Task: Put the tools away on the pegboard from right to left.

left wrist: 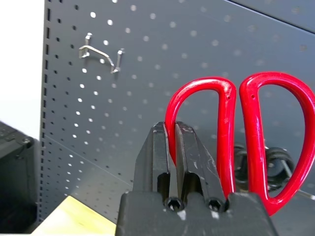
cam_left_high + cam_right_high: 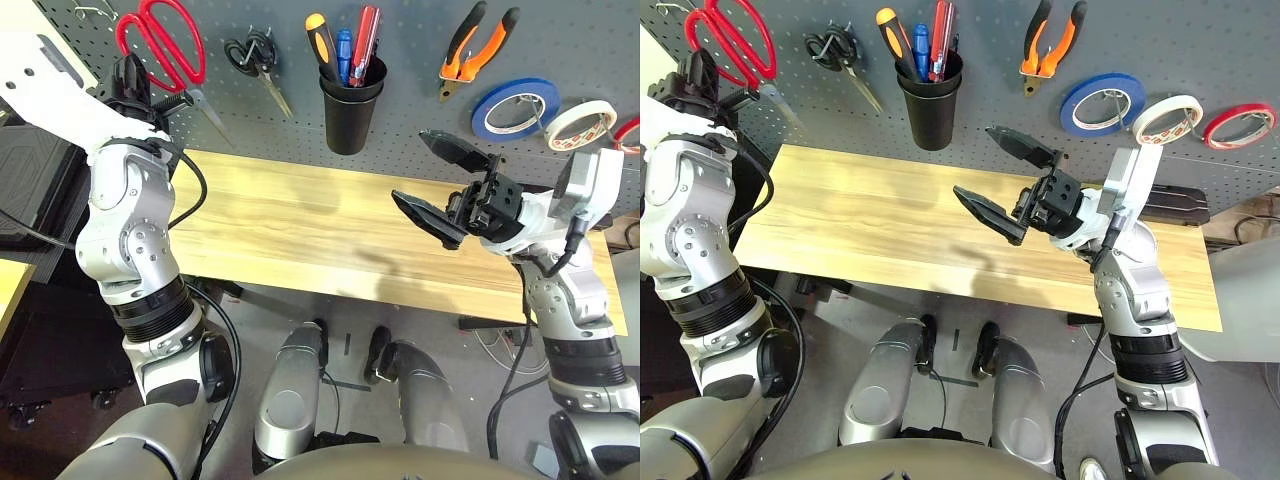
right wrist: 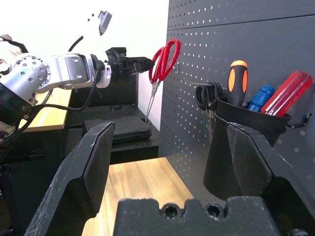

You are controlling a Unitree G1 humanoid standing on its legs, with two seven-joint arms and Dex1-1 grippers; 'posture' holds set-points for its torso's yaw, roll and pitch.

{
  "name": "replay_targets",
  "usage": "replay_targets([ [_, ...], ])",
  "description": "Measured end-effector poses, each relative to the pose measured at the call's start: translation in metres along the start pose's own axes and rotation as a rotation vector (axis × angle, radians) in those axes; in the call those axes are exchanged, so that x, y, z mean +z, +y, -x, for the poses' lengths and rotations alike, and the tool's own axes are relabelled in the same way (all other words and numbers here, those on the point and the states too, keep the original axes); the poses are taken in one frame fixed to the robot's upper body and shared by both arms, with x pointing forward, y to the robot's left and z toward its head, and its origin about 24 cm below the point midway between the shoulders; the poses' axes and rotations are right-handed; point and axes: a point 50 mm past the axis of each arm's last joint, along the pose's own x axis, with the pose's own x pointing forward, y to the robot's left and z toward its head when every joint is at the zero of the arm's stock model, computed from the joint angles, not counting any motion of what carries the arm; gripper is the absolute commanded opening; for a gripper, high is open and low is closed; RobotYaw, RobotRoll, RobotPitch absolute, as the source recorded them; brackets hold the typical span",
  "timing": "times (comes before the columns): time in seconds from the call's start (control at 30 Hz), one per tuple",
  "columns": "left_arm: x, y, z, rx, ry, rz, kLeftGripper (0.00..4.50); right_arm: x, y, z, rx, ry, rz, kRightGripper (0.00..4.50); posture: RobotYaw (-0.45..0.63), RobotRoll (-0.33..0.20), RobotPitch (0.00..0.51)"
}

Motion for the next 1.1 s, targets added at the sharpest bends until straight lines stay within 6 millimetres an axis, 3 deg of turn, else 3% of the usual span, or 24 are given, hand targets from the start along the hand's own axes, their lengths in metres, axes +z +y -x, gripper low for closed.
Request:
replay_targets([
  [0.2, -0.002, -0.011, 0.007, -0.075, 0.003, 0.021, 0.01, 0.003, -0.002, -0.002, -0.006, 0.0, 0.009, 4.5, 0.3, 0.0, 0.23],
  [0.5, -0.023, -0.013, 0.018, -0.126, 0.069, 0.009, 0.01, 0.004, -0.003, -0.004, -0.005, -0.003, 0.016, 4.5, 0.3, 0.0, 0.235],
  [0.73, -0.044, -0.007, 0.006, -0.11, 0.113, -0.007, 0.01, 0.005, -0.005, -0.006, -0.012, -0.003, 0.023, 4.5, 0.29, 0.0, 0.236],
  [1.1, -0.058, -0.008, -0.013, -0.143, 0.147, -0.052, 0.01, 0.005, -0.005, -0.005, -0.017, 0.011, 0.026, 4.5, 0.27, 0.0, 0.234],
])
